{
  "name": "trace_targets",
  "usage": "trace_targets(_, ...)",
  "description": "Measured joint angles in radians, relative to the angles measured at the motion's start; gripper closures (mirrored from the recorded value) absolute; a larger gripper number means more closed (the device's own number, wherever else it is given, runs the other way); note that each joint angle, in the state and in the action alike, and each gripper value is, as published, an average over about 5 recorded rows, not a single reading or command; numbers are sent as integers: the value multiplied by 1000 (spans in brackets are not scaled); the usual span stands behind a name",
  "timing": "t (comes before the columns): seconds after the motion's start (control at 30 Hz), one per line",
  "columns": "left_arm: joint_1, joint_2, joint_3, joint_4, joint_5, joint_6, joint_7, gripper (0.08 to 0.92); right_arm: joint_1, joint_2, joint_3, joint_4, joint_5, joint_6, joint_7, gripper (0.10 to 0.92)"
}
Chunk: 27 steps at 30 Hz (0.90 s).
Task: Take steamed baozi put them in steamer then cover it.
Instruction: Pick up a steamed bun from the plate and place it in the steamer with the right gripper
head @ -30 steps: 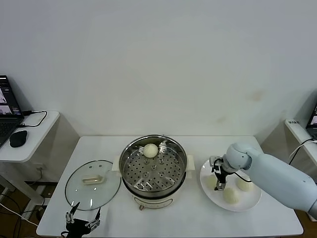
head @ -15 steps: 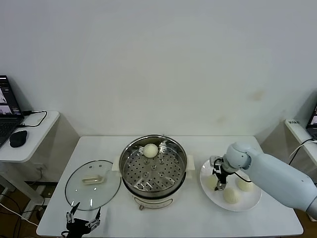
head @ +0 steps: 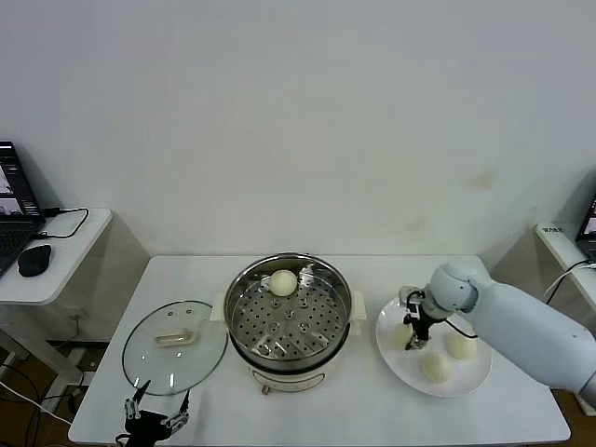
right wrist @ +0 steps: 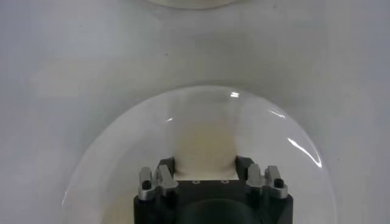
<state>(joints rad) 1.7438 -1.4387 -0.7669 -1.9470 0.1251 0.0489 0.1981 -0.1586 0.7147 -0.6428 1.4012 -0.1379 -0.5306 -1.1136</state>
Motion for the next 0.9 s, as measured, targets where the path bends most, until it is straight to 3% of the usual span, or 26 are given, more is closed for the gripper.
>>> trace_targets(0.4,-14,-7,-3,-21,11,6,-13,177,283,2,-151,56,173,-46,-44,431)
trace_targets(0.9,-32,-1,-25,-34,16,13,-23,177,655,179,-338,49,427,-108,-82,431)
